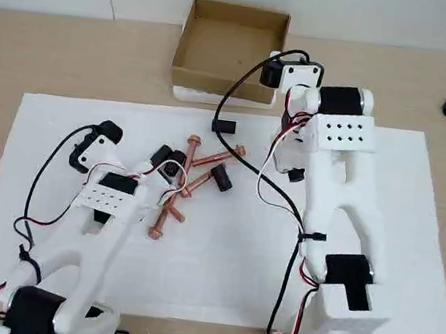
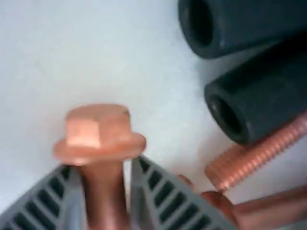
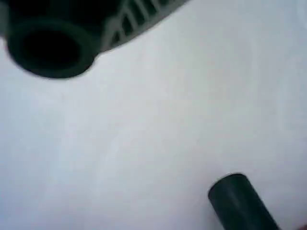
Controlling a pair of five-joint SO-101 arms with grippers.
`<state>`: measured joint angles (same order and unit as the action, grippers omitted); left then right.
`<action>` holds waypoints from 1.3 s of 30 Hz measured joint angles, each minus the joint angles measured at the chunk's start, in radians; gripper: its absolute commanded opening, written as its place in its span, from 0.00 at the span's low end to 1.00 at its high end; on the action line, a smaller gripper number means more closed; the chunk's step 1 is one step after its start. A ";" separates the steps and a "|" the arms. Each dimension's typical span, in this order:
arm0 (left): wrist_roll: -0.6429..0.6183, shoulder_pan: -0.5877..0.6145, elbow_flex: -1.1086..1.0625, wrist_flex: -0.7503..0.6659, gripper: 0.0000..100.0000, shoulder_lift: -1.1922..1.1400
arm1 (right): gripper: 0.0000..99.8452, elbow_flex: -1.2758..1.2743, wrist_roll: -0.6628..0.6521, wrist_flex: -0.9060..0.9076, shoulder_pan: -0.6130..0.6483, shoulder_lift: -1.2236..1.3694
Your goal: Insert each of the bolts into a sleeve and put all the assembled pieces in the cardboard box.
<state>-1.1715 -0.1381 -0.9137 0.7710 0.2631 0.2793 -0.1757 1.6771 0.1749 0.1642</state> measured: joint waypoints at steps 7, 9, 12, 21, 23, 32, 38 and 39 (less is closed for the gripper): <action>0.000 0.000 0.000 0.000 0.03 0.000 | 0.01 0.000 0.000 0.000 0.000 0.000; 0.005 0.000 0.012 0.000 0.00 -0.002 | 0.01 0.000 0.000 0.000 0.000 0.000; 0.063 0.000 0.077 0.054 0.01 -0.002 | 0.01 0.000 0.000 0.000 0.000 0.000; 0.330 0.000 0.445 0.473 0.01 -0.002 | 0.01 0.000 0.000 0.000 0.000 0.000; 0.433 0.000 0.497 0.540 0.01 -0.002 | 0.01 0.000 0.000 0.000 0.000 0.000; 0.669 0.184 0.525 0.629 0.01 -0.008 | 0.01 0.000 0.000 0.000 0.000 0.000; 1.126 0.186 0.454 0.554 0.01 -0.051 | 0.01 0.000 0.000 0.000 0.000 0.000; 1.148 0.186 0.443 0.532 0.01 -0.064 | 0.01 0.000 0.000 0.000 0.000 0.000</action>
<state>-0.0238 0.0476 -0.4703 1.3034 0.1987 0.2793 -0.1757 1.6771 0.1749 0.1642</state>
